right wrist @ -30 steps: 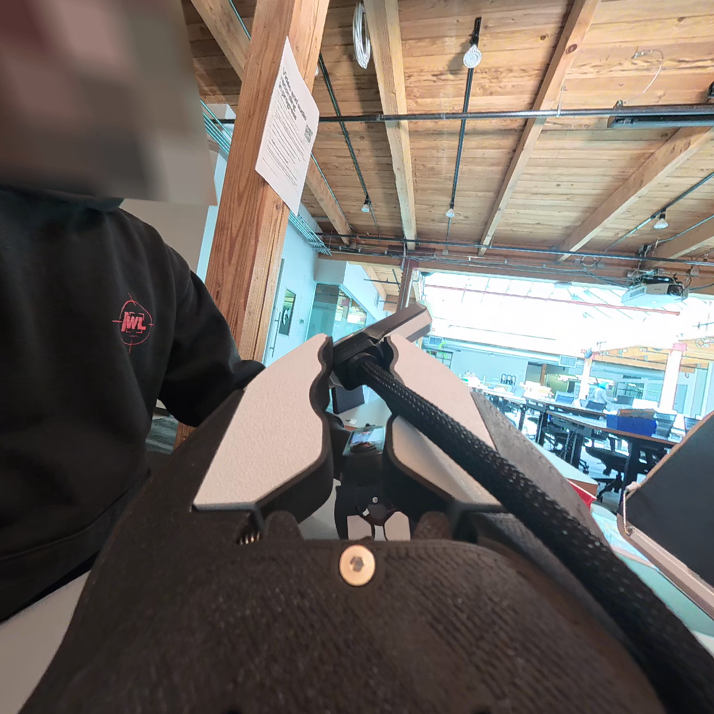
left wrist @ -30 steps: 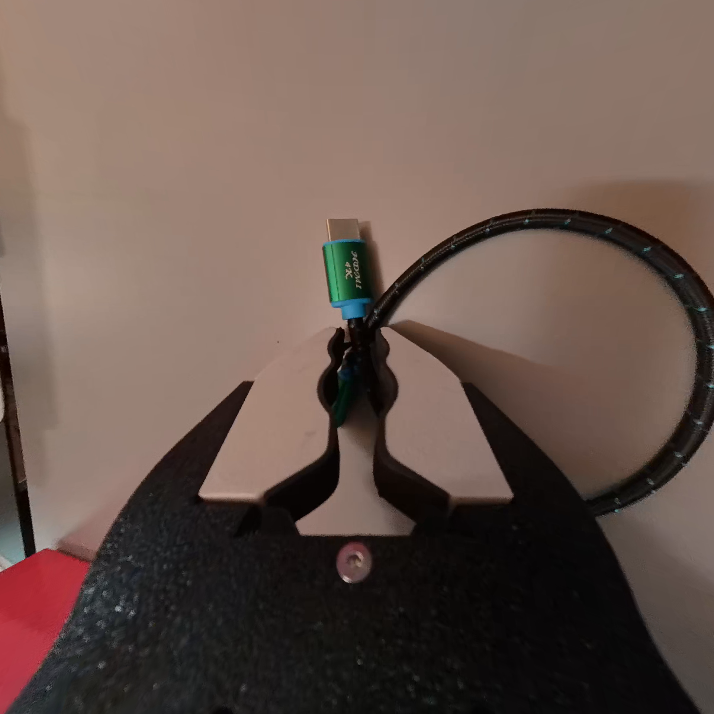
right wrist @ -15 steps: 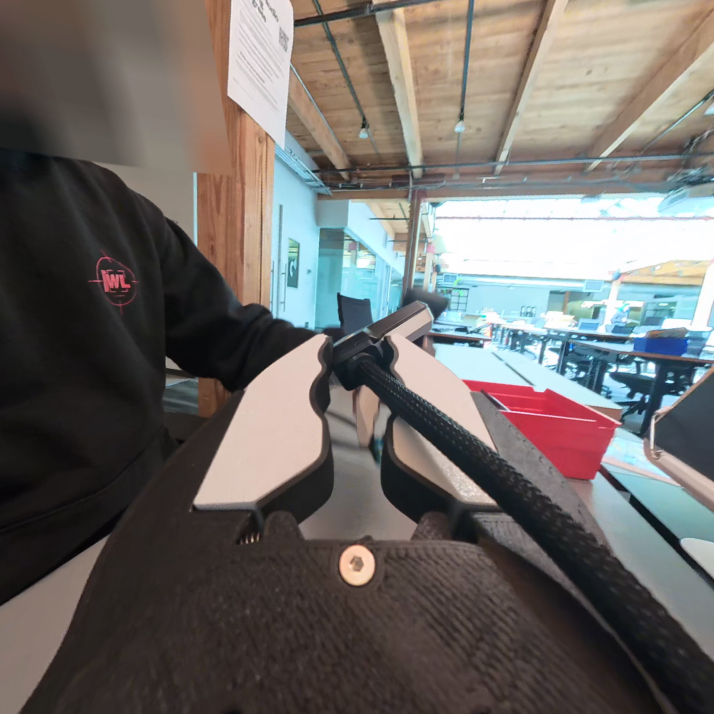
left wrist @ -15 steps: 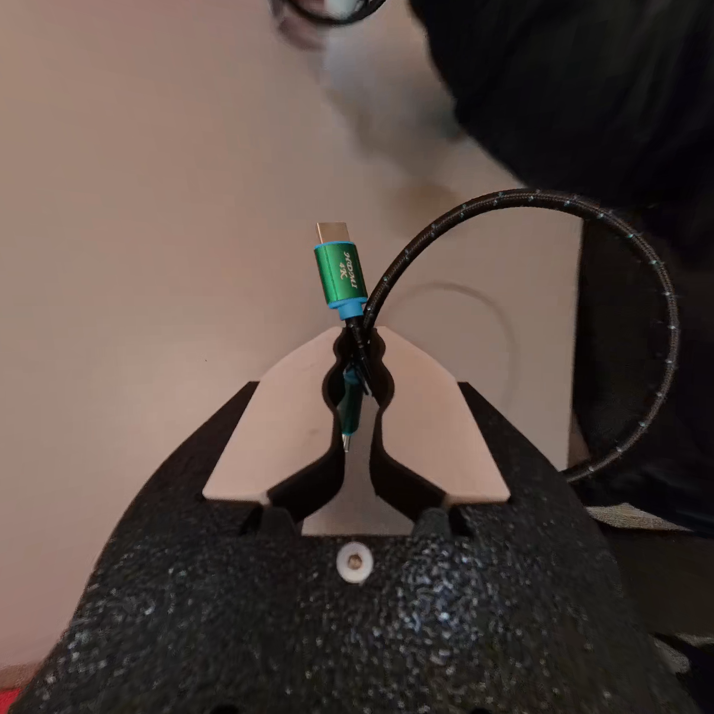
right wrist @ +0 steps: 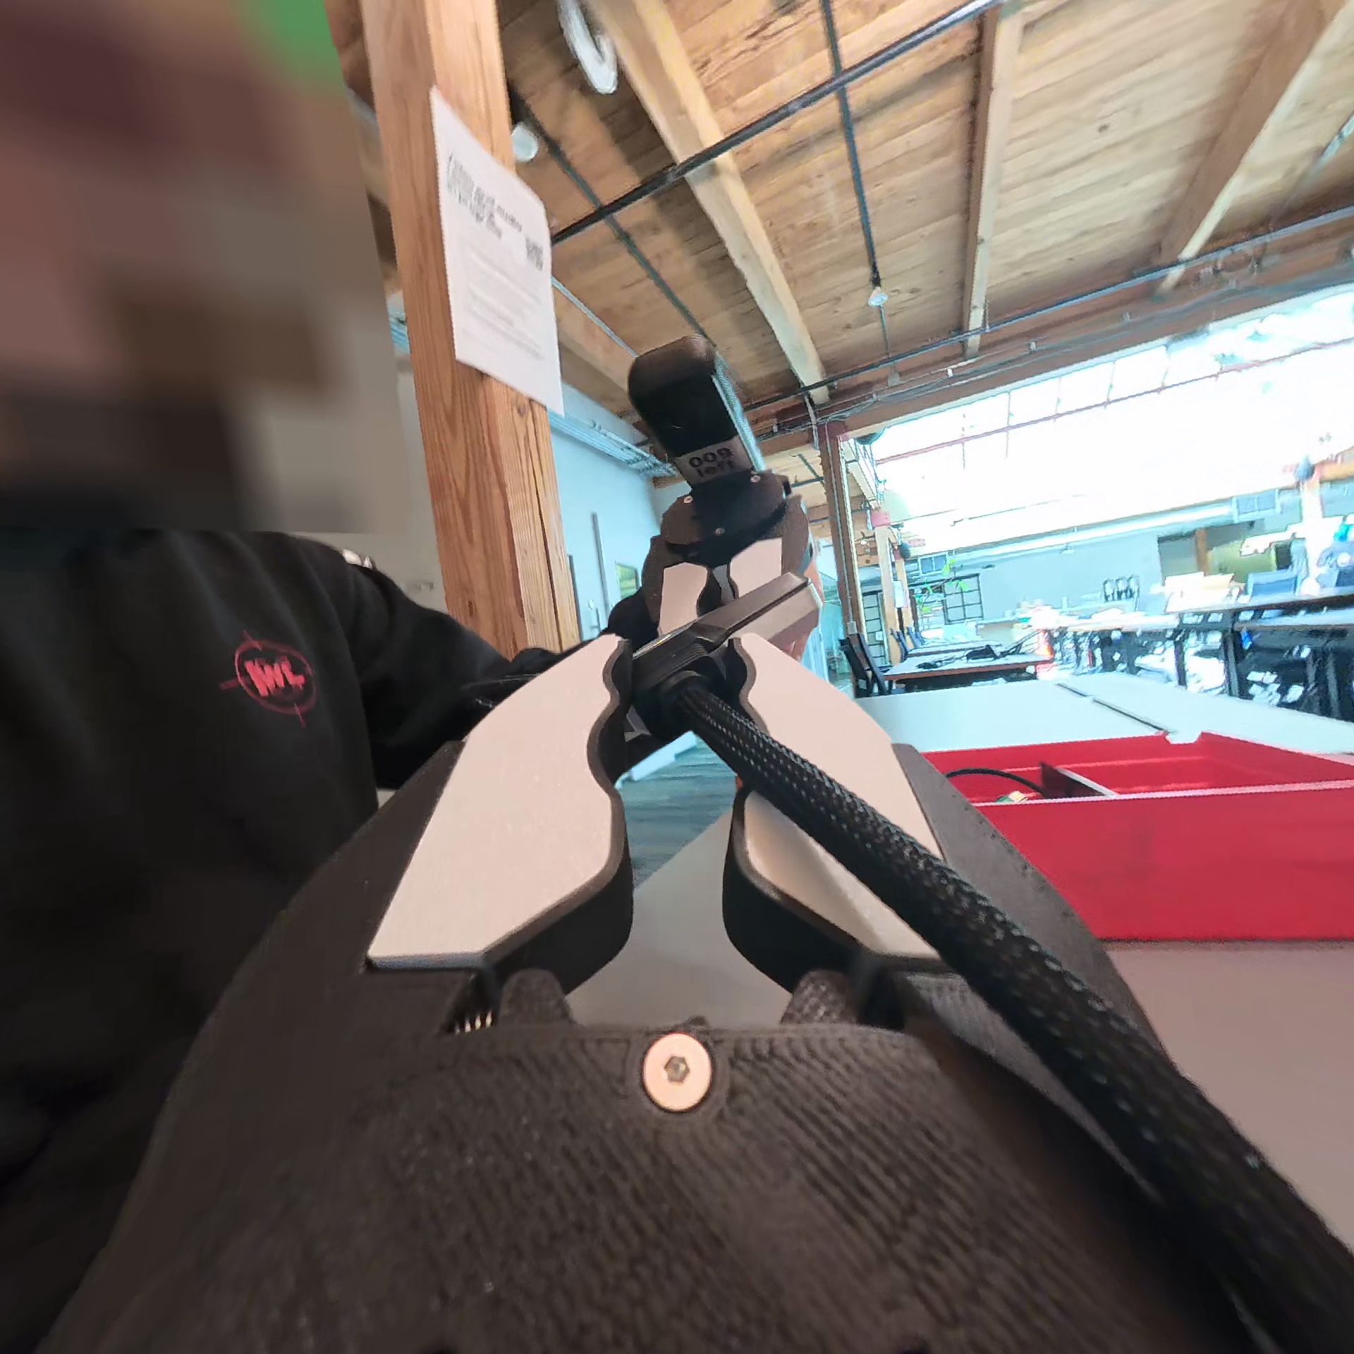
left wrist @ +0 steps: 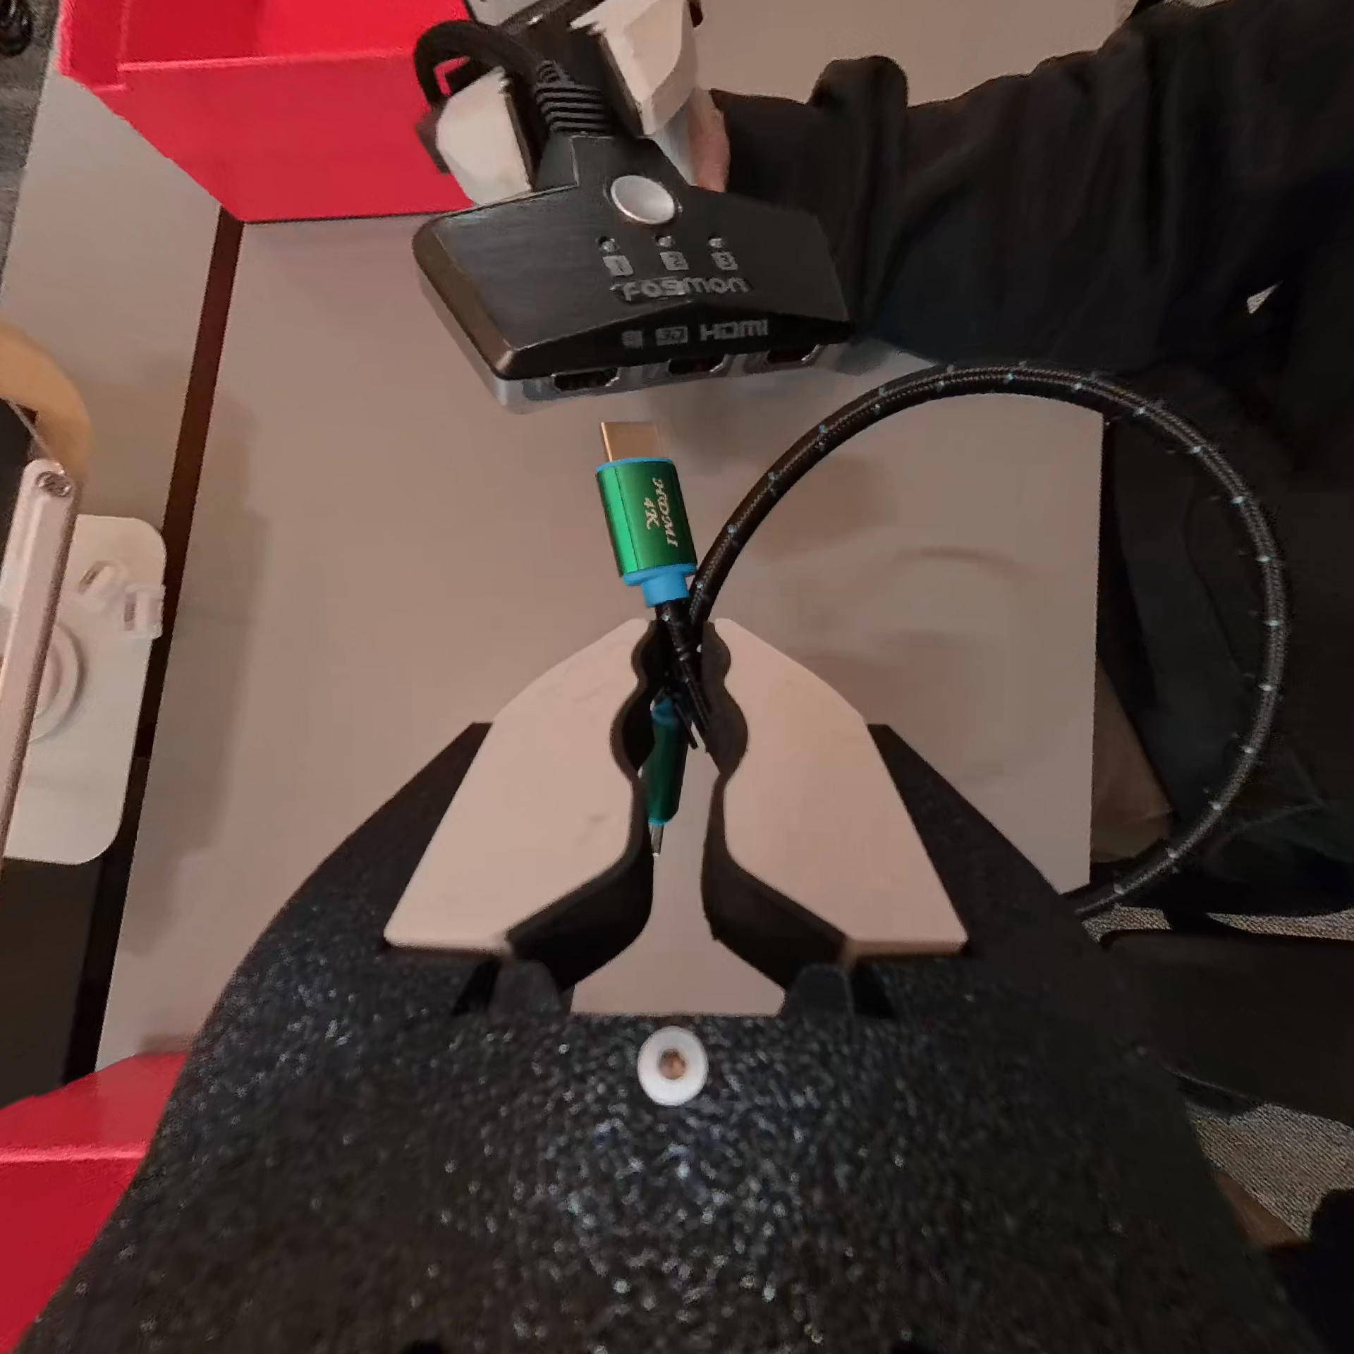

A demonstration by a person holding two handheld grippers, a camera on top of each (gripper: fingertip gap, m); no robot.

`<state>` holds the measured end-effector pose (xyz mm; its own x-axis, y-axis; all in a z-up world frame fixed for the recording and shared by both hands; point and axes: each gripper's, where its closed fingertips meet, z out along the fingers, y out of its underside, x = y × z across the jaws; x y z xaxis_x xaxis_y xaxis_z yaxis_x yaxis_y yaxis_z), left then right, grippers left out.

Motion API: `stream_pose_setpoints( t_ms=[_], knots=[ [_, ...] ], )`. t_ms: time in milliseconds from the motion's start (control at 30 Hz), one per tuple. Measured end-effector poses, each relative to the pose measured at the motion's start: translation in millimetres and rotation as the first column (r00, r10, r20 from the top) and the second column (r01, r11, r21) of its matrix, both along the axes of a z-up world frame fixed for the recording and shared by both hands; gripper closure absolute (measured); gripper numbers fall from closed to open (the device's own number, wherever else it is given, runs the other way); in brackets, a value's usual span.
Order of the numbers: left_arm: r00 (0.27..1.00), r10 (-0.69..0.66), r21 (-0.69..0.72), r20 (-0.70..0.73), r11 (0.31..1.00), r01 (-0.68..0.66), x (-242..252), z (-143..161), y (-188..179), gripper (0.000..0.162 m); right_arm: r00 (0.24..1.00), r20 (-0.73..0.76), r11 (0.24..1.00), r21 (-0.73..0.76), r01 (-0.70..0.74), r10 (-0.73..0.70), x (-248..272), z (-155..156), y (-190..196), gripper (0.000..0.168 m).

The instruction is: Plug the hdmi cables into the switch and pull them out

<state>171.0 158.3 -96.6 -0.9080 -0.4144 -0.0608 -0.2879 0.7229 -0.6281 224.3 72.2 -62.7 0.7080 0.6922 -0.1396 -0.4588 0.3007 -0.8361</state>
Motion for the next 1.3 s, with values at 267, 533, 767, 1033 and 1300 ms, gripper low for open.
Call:
stream_pose_setpoints(
  t_ms=[267,533,767,1033,1300],
  knots=[
    [1.0,-0.013,-0.004,-0.022,1.0,0.013,-17.1,-5.2,-2.2,0.153,0.992,-0.114,0.993,-0.107,0.044,-0.057,-4.7,-7.5,11.7,0.143],
    [0.996,-0.074,0.018,-0.054,0.997,0.075,-36.1,-15.8,-22.2,0.153,0.971,-0.121,0.971,-0.145,0.189,-0.207,1.2,-18.3,2.0,0.143],
    [0.995,-0.063,0.041,-0.081,0.997,0.067,-35.7,-21.6,-24.8,0.152,0.971,-0.088,0.968,-0.139,0.211,-0.224,-4.4,-19.1,-1.6,0.143],
    [0.984,-0.03,0.001,-0.174,1.0,0.031,-38.9,-32.0,-23.1,0.153,0.954,-0.033,0.948,-0.131,0.291,-0.298,-8.7,-20.3,-0.7,0.143],
    [0.975,-0.057,0.011,-0.215,0.998,0.06,-39.6,-41.5,-26.1,0.153,0.965,-0.038,0.957,-0.15,0.25,-0.258,-19.3,-27.2,3.5,0.143]
  ],
)
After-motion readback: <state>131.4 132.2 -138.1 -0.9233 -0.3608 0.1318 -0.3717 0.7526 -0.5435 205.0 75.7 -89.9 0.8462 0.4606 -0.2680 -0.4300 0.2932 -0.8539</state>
